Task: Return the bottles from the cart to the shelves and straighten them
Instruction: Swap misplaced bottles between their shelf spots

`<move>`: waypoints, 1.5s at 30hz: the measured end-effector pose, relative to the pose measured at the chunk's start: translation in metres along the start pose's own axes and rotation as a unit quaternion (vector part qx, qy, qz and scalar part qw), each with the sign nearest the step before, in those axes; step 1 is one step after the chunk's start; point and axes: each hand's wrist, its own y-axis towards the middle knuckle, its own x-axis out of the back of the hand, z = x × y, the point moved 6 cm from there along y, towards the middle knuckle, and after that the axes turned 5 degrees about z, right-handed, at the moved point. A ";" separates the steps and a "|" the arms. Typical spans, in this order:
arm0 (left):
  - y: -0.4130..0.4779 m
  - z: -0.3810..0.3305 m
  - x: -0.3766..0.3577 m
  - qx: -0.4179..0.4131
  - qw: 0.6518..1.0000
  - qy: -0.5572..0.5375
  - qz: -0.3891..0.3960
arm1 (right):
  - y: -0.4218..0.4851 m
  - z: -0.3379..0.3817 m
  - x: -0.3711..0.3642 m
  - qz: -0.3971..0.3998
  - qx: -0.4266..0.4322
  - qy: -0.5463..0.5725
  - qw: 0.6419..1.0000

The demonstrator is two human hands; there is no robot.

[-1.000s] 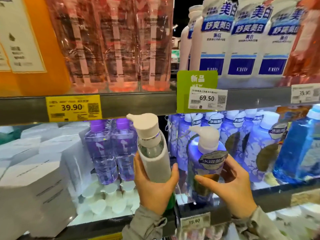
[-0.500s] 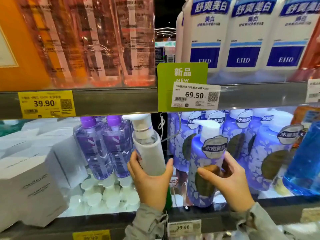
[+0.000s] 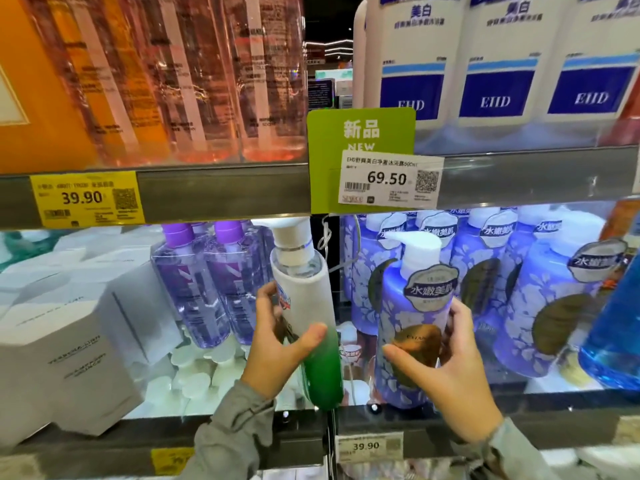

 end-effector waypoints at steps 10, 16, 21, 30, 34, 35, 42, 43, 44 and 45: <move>-0.010 -0.006 -0.028 -0.066 0.981 0.079 -0.165 | 0.007 0.003 0.009 -0.065 0.032 -0.088 0.994; -0.011 -0.011 -0.037 -0.086 0.973 0.132 -0.169 | 0.009 0.009 0.013 -0.043 0.039 -0.091 0.994; -0.014 -0.011 -0.040 -0.096 0.966 0.136 -0.200 | 0.009 0.017 0.024 0.034 0.018 -0.067 0.997; -0.014 -0.009 -0.044 -0.109 0.962 0.138 -0.210 | -0.024 -0.008 0.008 -0.160 0.024 -0.193 0.968; -0.015 -0.010 -0.045 -0.105 0.963 0.129 -0.212 | -0.023 -0.012 0.016 -0.155 0.023 -0.243 0.957; -0.015 -0.009 -0.045 -0.103 0.963 0.129 -0.213 | -0.022 -0.011 0.019 -0.155 0.024 -0.247 0.956; -0.016 -0.007 -0.050 -0.095 0.963 0.131 -0.217 | -0.008 -0.014 0.046 -0.158 0.021 -0.266 0.951; -0.016 -0.006 -0.052 -0.095 0.963 0.130 -0.217 | -0.006 -0.014 0.050 -0.156 0.022 -0.269 0.950; -0.016 -0.007 -0.054 -0.095 0.963 0.128 -0.216 | -0.004 -0.015 0.053 -0.157 0.025 -0.273 0.949; -0.016 -0.007 -0.057 -0.096 0.964 0.127 -0.214 | -0.003 -0.016 0.057 -0.161 0.030 -0.277 0.947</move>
